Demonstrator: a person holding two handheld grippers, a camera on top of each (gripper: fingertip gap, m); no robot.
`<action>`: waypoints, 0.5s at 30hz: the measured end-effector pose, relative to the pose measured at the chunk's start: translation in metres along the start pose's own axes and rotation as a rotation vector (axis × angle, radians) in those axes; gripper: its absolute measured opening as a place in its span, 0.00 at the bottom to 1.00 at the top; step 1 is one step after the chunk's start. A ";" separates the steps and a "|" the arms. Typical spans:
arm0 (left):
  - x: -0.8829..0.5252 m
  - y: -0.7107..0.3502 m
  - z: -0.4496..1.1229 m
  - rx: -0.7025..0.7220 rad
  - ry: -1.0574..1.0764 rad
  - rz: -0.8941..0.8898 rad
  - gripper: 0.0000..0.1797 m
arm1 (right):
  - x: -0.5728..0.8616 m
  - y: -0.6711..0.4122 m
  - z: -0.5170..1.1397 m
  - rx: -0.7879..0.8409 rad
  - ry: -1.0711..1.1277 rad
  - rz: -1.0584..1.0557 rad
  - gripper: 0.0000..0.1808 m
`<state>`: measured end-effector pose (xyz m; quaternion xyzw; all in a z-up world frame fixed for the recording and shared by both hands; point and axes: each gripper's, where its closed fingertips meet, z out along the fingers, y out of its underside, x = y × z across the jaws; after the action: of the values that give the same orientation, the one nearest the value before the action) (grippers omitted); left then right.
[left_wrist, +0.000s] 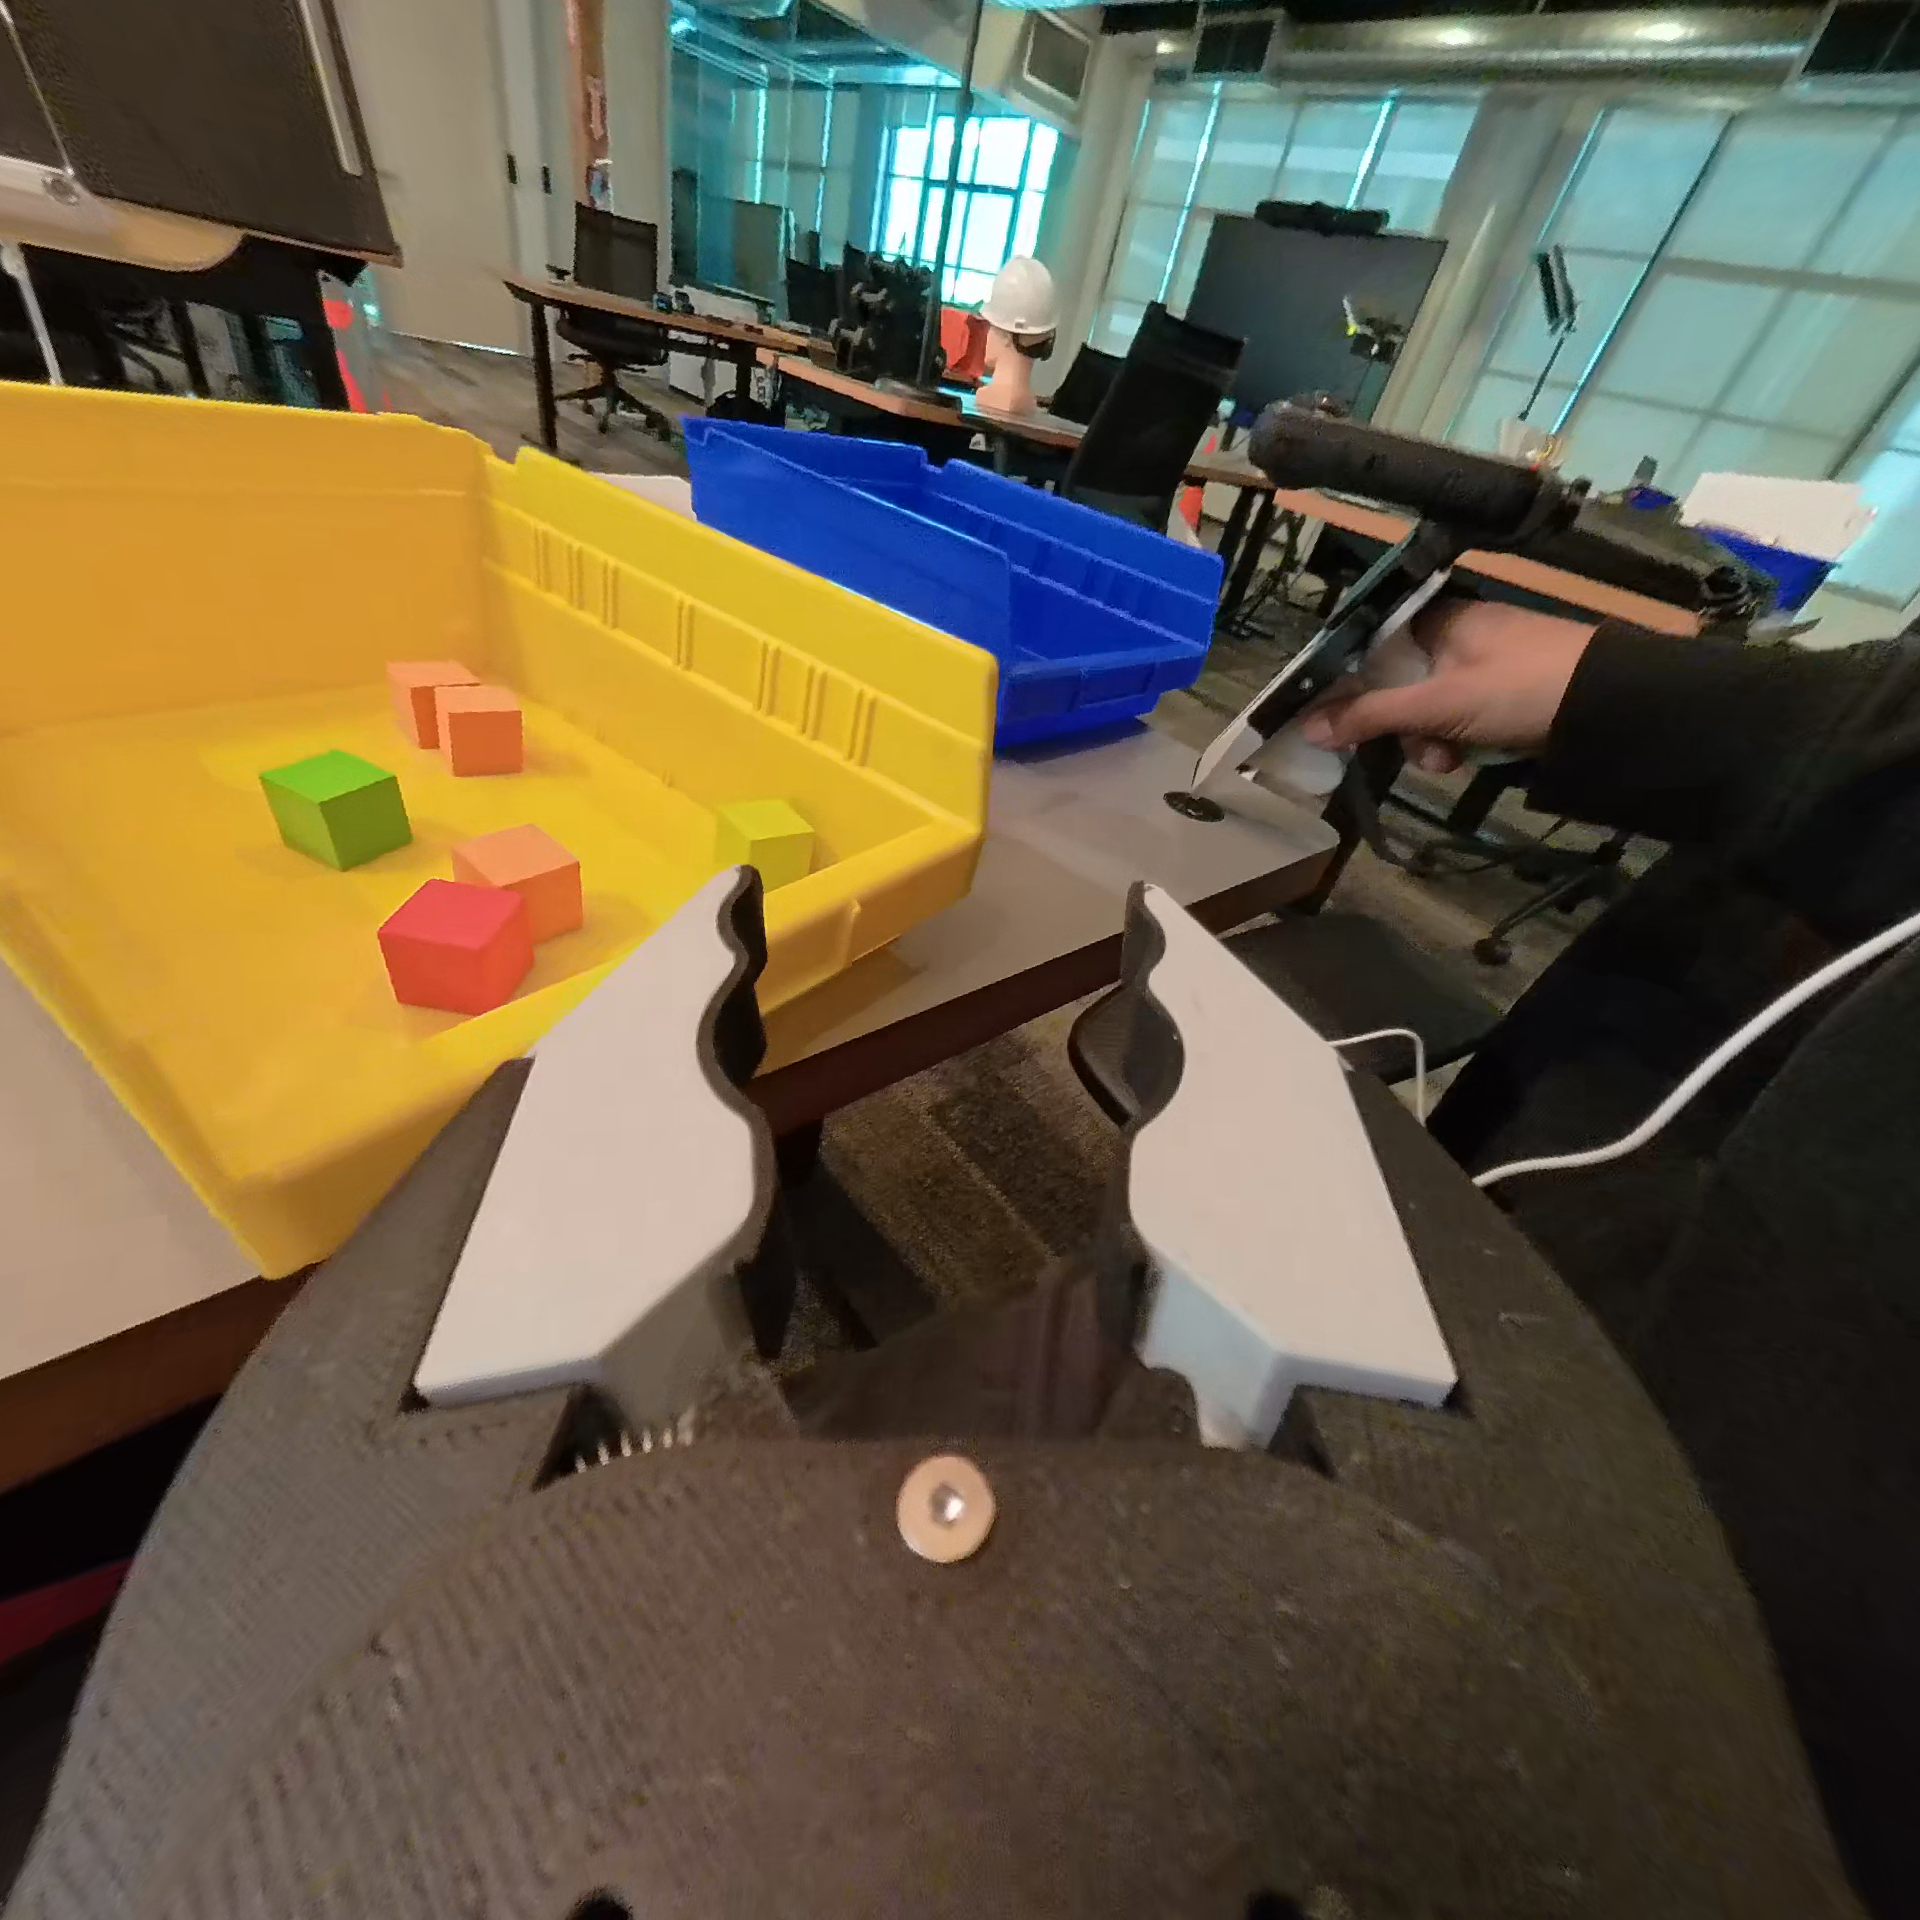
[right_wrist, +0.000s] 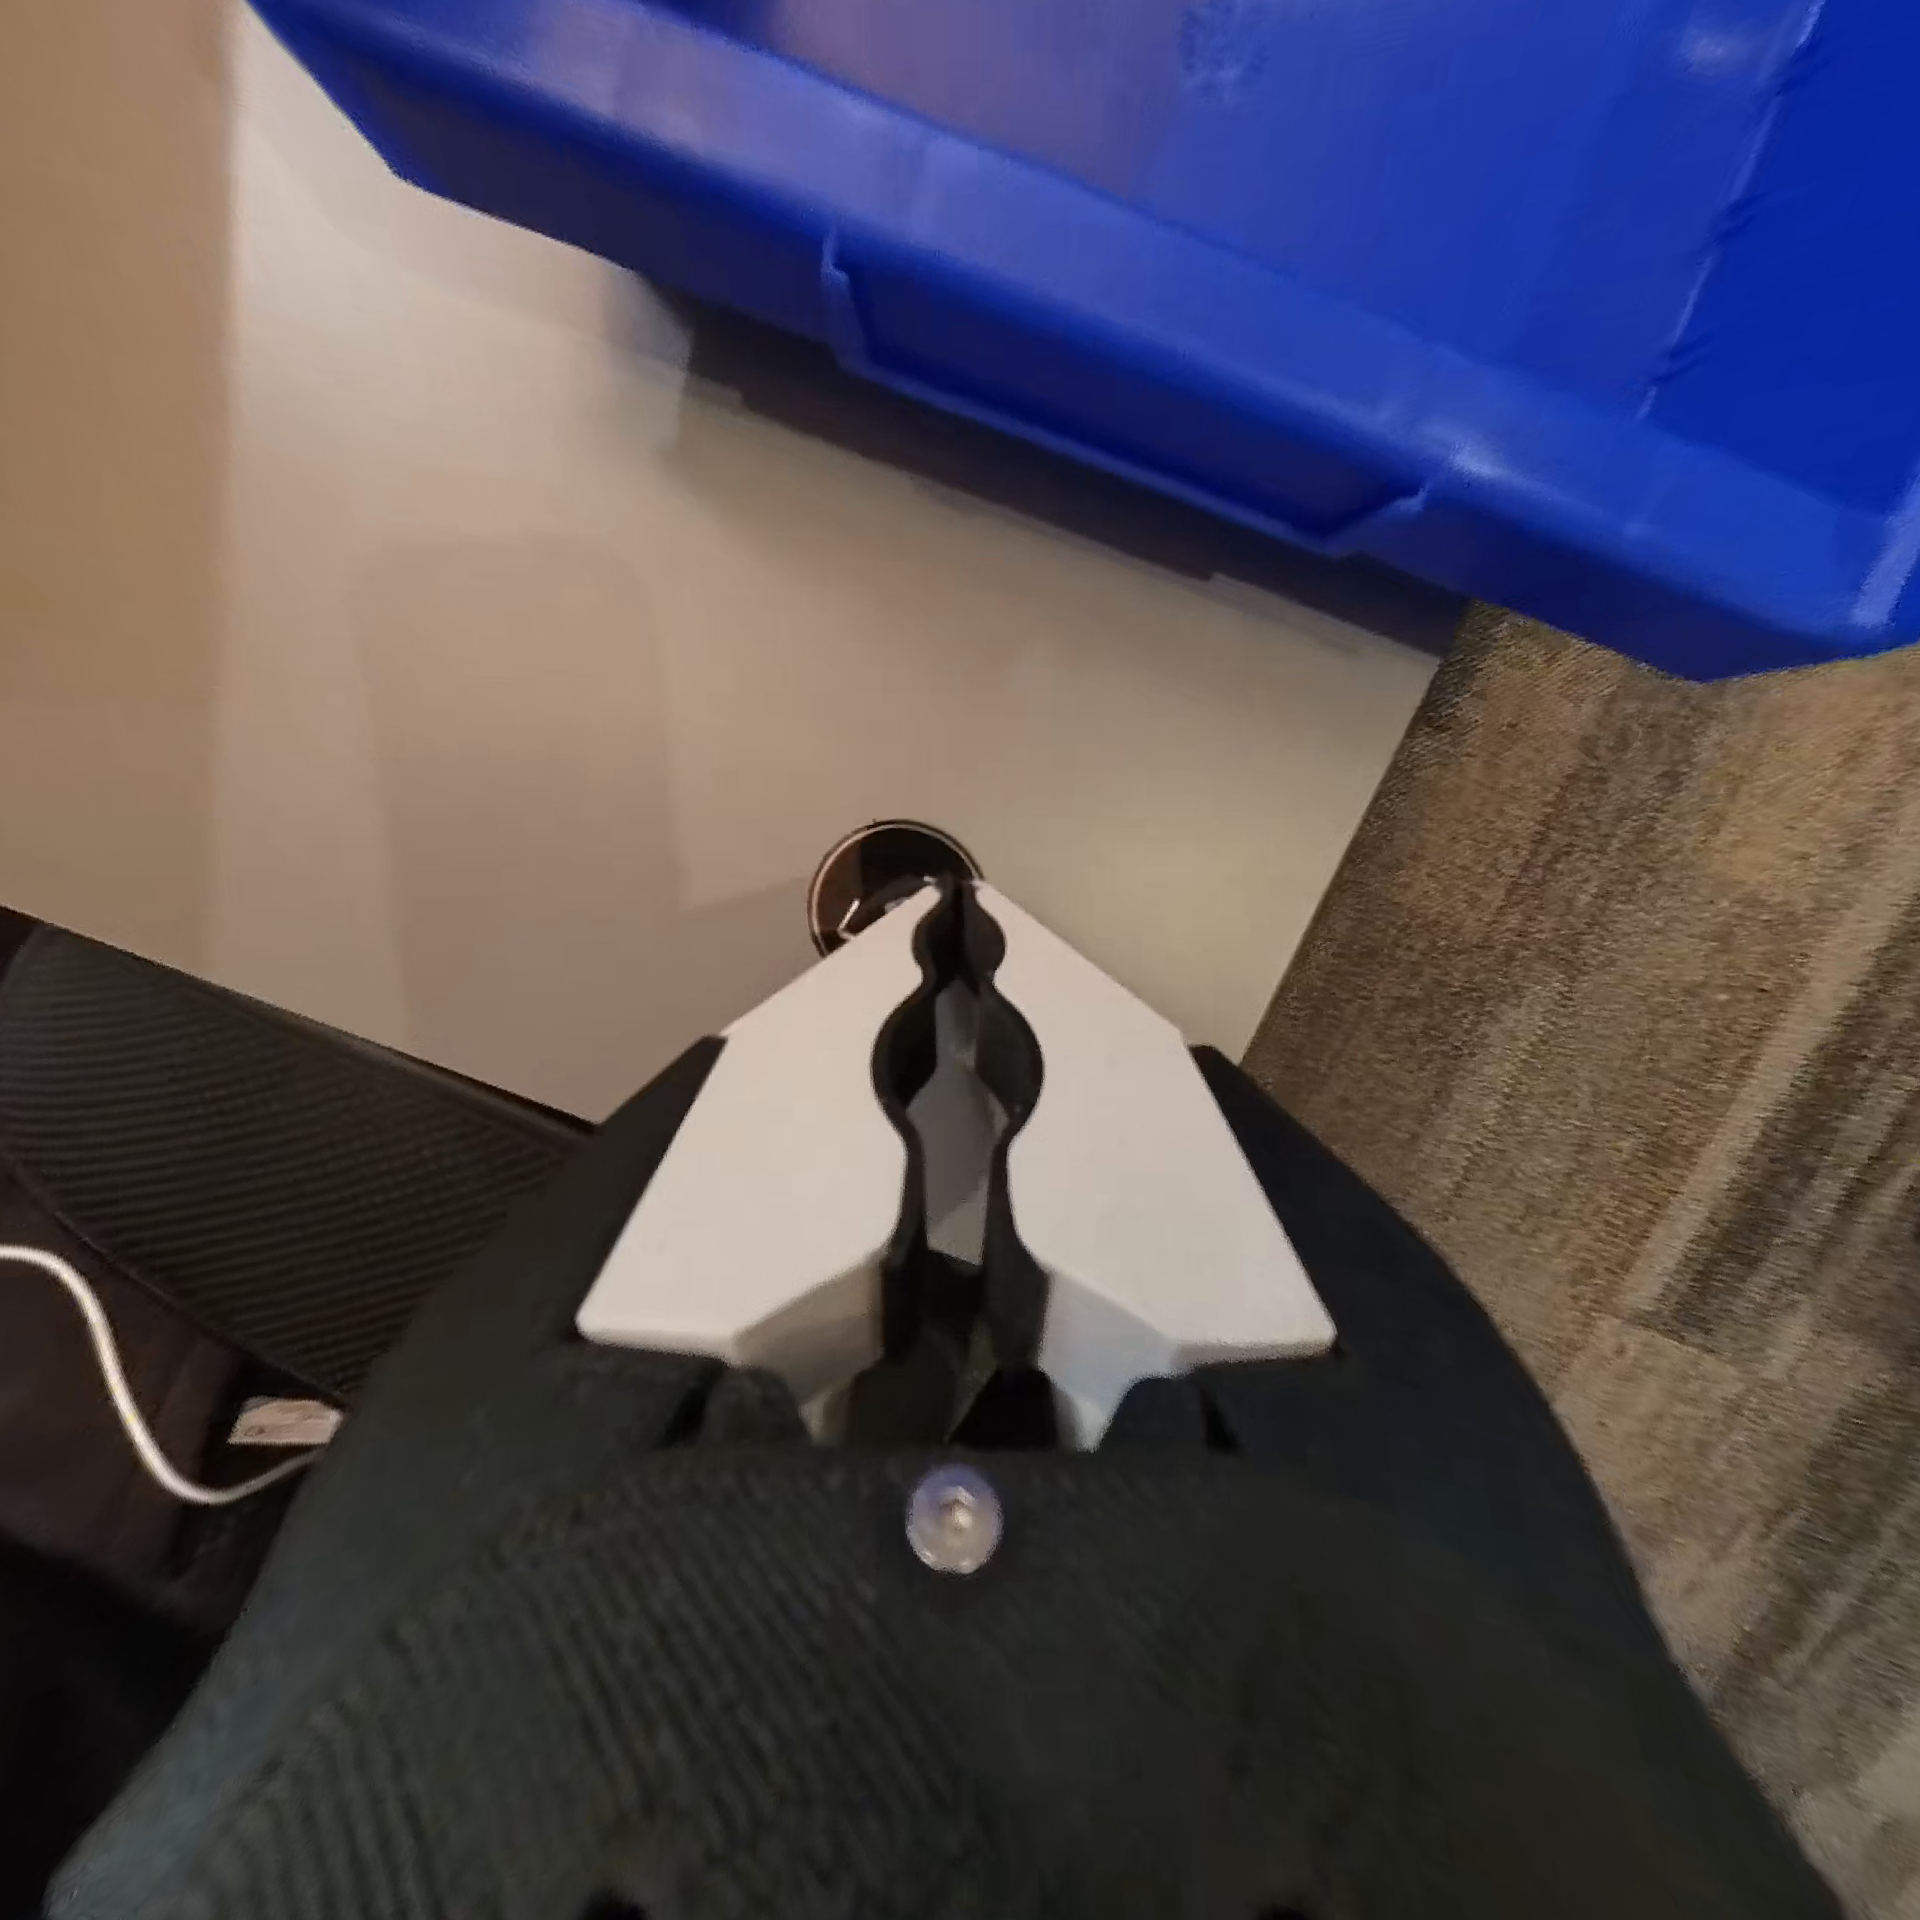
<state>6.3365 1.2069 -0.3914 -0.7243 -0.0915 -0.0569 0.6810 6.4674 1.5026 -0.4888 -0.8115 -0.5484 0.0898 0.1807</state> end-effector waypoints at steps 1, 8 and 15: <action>0.001 0.001 0.001 -0.006 -0.008 0.014 0.37 | 0.000 0.000 0.000 0.003 -0.016 0.009 0.00; 0.010 0.002 0.013 -0.010 -0.051 -0.002 0.36 | -0.002 -0.003 0.002 -0.029 -0.061 -0.055 0.00; 0.013 -0.002 0.026 -0.022 -0.083 0.020 0.37 | -0.002 -0.001 0.004 -0.057 -0.065 -0.077 0.00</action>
<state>6.3482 1.2333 -0.3888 -0.7344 -0.1120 -0.0208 0.6691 6.4641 1.5015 -0.4918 -0.7913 -0.5871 0.0932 0.1430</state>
